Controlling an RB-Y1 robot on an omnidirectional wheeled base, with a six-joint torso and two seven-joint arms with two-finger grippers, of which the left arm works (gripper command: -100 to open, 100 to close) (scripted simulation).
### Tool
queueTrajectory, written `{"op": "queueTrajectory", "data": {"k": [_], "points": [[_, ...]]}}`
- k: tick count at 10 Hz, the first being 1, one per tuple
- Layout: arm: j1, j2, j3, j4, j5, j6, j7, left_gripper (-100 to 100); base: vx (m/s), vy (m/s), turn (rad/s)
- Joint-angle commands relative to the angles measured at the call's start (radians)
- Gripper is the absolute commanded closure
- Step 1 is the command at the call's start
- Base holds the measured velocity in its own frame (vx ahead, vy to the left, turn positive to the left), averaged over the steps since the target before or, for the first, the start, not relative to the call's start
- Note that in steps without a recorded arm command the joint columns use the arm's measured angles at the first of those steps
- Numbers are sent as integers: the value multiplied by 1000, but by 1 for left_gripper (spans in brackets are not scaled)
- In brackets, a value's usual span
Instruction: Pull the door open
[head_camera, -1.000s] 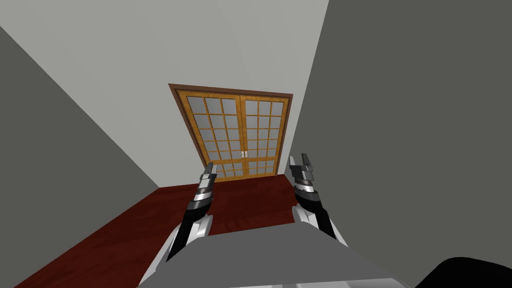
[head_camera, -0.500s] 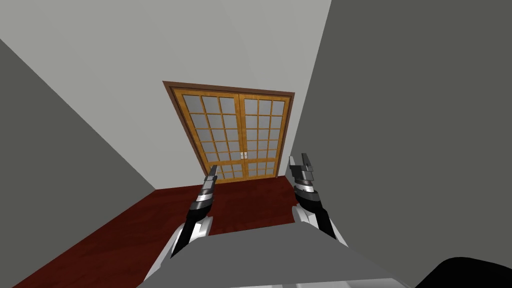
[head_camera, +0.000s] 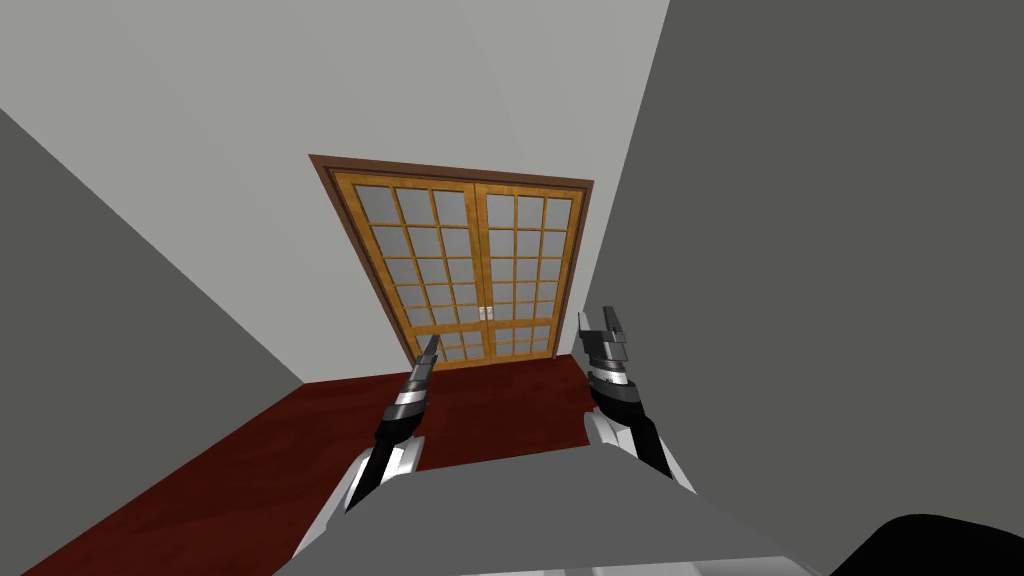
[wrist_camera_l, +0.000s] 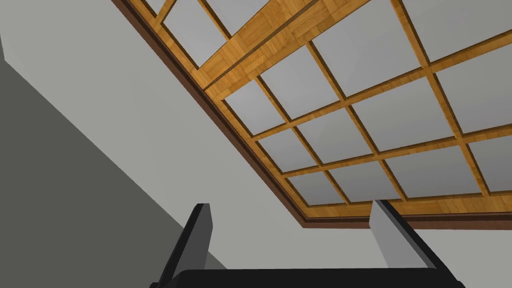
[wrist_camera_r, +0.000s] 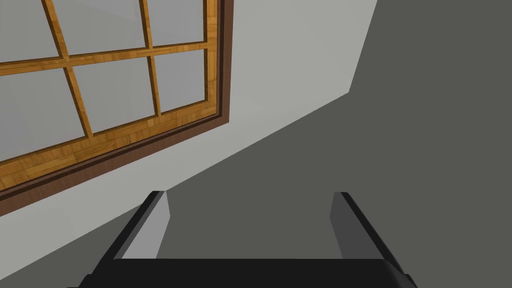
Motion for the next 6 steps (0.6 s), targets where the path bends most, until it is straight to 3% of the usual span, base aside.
{"op": "queueTrajectory", "data": {"k": [1,6], "points": [[-11,5,10,40,-10,-6,-38,-100,94,-20,6],[-37,10,34,149,-46,-25,-153,-100,98,-28,6]]}}
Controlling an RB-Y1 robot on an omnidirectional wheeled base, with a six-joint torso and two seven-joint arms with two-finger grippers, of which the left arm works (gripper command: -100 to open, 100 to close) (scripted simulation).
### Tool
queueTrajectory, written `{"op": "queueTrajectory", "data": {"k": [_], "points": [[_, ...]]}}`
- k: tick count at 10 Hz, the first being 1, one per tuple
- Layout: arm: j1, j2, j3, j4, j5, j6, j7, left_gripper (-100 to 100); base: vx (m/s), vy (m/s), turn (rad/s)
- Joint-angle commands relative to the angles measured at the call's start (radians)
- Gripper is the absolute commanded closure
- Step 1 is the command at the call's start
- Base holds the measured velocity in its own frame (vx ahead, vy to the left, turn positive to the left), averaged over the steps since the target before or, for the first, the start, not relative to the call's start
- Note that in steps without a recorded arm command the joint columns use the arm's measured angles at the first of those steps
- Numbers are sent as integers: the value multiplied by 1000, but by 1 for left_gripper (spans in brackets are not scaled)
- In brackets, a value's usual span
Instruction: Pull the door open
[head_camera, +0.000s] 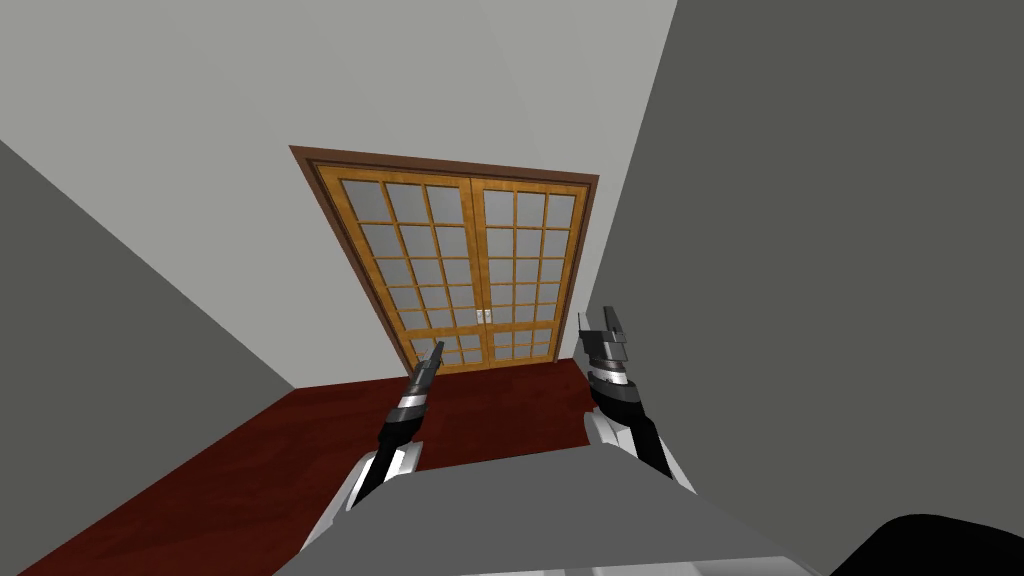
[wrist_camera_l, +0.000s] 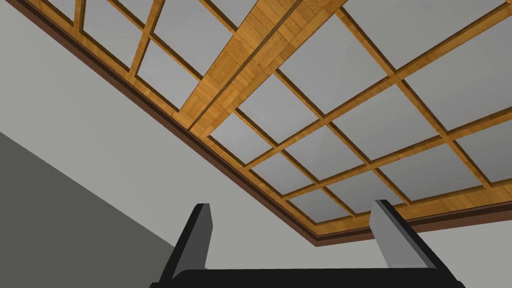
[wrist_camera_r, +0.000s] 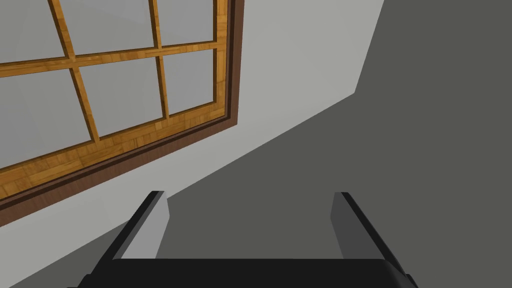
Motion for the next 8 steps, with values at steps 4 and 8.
{"op": "queueTrajectory", "data": {"k": [4,8], "points": [[-23,1,22,98,-34,-15,-110,-100,99,-24,6],[-44,-2,41,187,-63,-30,-203,-100,95,-17,6]]}}
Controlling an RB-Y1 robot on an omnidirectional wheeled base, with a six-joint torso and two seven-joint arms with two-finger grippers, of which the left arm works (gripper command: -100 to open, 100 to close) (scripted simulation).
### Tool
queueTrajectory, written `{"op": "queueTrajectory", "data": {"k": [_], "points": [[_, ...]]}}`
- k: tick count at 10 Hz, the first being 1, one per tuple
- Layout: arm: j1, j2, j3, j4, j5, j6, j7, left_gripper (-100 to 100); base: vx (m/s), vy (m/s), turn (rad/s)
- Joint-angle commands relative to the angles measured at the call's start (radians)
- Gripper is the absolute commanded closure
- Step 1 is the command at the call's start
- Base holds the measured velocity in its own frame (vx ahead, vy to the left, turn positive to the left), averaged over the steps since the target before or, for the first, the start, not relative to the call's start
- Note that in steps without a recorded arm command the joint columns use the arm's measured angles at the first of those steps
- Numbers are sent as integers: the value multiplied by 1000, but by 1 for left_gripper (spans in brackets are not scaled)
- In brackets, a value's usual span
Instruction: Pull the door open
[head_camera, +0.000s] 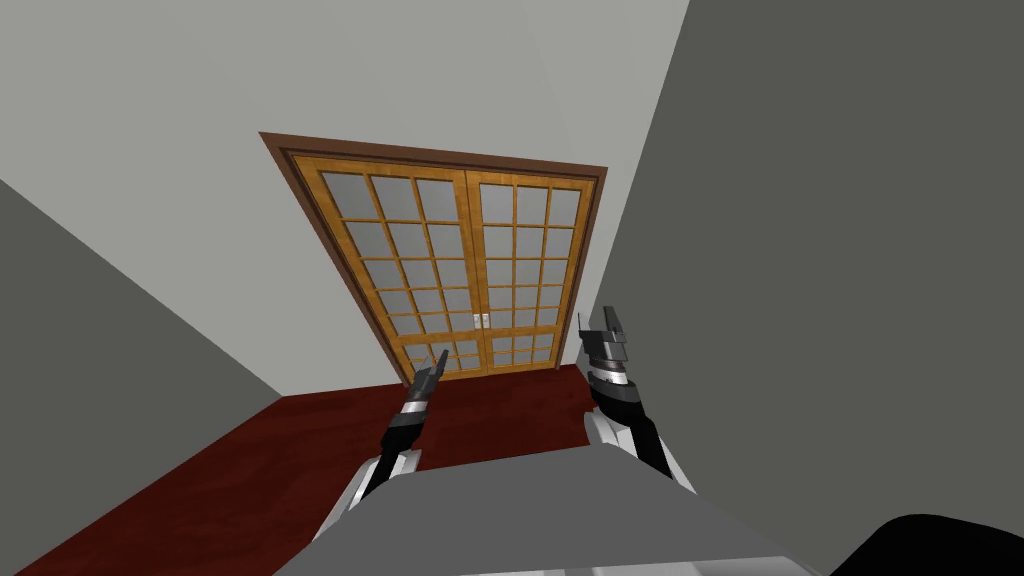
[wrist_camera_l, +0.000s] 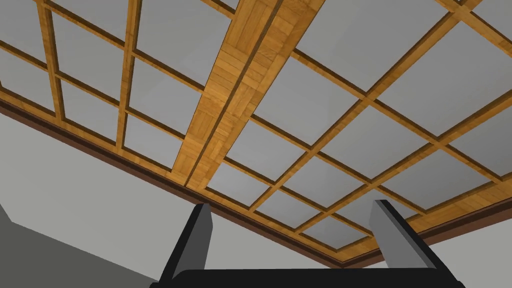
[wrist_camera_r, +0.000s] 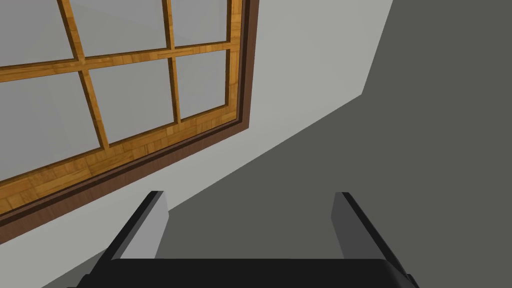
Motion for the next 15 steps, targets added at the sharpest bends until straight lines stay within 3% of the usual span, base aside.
{"op": "queueTrajectory", "data": {"k": [1,15], "points": [[-10,-3,8,44,-12,-13,-43,-100,113,-32,5],[-81,-38,69,326,-104,-61,-341,-100,99,-18,7]]}}
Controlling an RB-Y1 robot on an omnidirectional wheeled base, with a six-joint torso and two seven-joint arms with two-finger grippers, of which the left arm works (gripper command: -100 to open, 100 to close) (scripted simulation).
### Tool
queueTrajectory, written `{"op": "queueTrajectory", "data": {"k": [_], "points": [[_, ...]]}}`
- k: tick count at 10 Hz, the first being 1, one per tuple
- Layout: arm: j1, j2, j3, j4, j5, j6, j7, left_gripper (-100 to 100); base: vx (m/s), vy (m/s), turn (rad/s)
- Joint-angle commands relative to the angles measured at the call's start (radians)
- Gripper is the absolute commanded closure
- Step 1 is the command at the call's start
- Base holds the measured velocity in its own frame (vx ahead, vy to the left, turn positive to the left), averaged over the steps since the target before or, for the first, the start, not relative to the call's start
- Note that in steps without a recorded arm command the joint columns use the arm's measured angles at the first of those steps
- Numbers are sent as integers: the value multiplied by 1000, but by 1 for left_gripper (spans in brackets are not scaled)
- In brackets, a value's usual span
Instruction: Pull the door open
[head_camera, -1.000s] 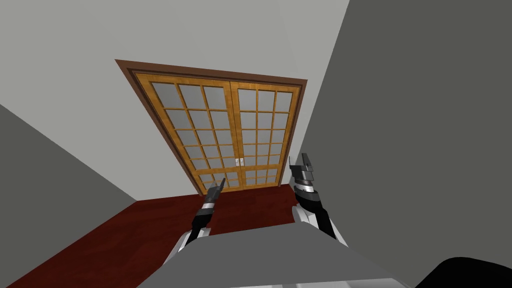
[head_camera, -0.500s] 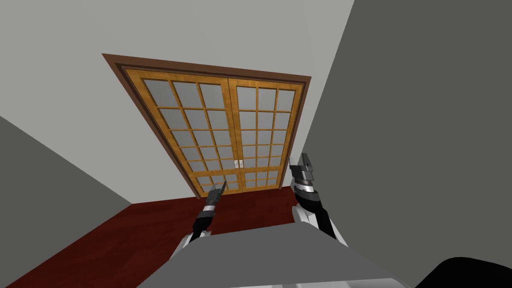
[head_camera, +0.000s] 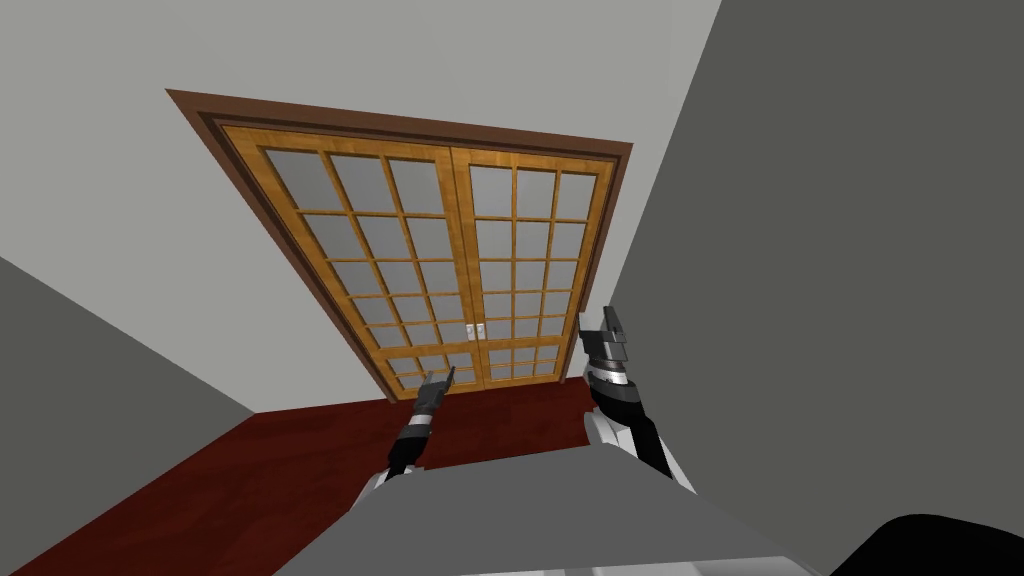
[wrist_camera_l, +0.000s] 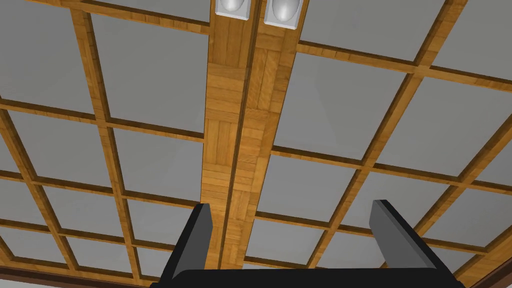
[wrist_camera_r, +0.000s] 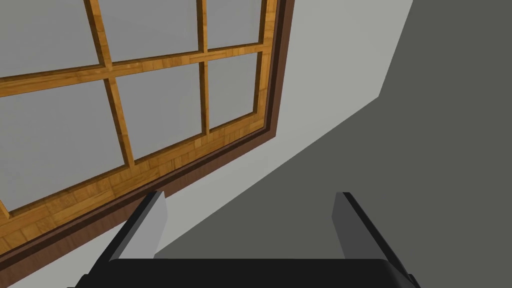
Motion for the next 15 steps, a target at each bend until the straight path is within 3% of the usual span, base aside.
{"op": "queueTrajectory", "data": {"k": [1,8,15], "points": [[-5,-8,6,31,-10,-9,-36,-100,103,8,6],[-36,-36,30,143,-47,-29,-156,-100,99,-3,8],[-76,-83,56,266,-88,-50,-289,-100,149,31,14]]}}
